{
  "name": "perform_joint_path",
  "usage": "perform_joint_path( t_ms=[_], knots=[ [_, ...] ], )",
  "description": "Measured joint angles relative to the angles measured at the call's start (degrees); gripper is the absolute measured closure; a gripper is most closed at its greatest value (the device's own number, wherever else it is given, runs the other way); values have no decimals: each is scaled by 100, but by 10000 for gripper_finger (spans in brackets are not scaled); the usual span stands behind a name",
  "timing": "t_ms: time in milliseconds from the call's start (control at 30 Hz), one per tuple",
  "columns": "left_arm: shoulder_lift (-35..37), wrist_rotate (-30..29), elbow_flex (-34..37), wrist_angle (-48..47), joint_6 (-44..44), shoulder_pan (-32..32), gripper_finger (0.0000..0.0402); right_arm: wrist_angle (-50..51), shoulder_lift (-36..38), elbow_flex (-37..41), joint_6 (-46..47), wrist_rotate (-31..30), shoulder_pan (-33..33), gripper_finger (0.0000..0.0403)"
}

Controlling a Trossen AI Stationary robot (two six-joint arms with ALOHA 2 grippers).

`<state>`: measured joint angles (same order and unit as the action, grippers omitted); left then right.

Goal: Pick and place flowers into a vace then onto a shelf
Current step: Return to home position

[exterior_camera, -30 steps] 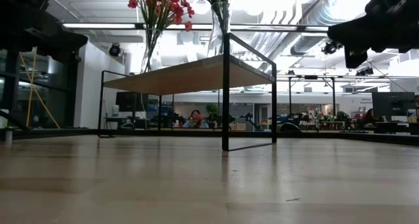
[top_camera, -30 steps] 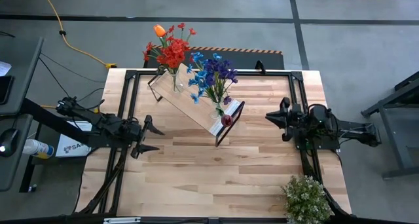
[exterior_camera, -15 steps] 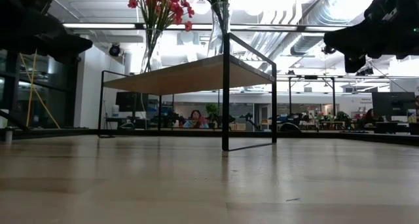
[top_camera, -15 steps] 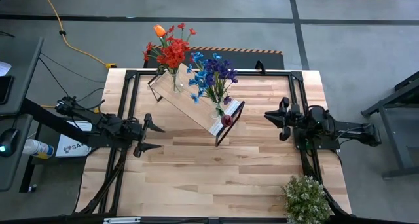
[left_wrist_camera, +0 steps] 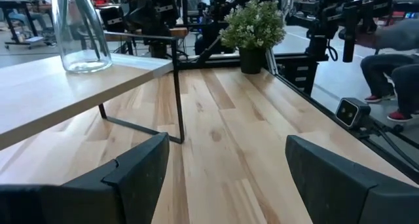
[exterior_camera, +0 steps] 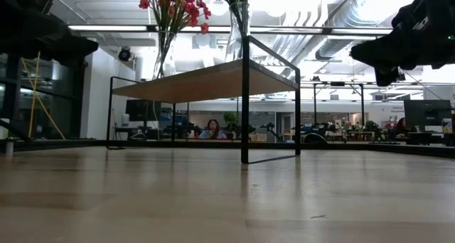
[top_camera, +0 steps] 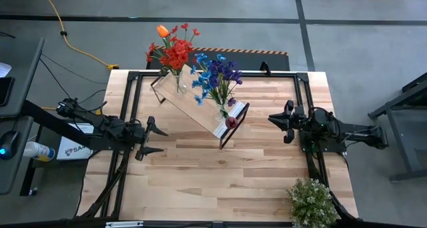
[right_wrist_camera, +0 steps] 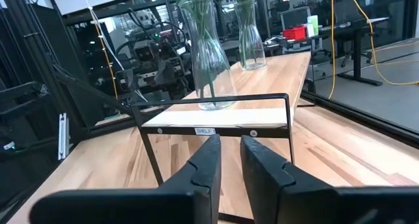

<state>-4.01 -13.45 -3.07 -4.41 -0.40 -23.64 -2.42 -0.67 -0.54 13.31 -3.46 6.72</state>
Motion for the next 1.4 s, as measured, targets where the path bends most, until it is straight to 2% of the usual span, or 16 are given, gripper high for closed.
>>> perform_joint_path(
  t_ms=[1400],
  knots=[
    [2,7,2,1,-4,0,64,2,0,7,14,4,0,355]
  ],
)
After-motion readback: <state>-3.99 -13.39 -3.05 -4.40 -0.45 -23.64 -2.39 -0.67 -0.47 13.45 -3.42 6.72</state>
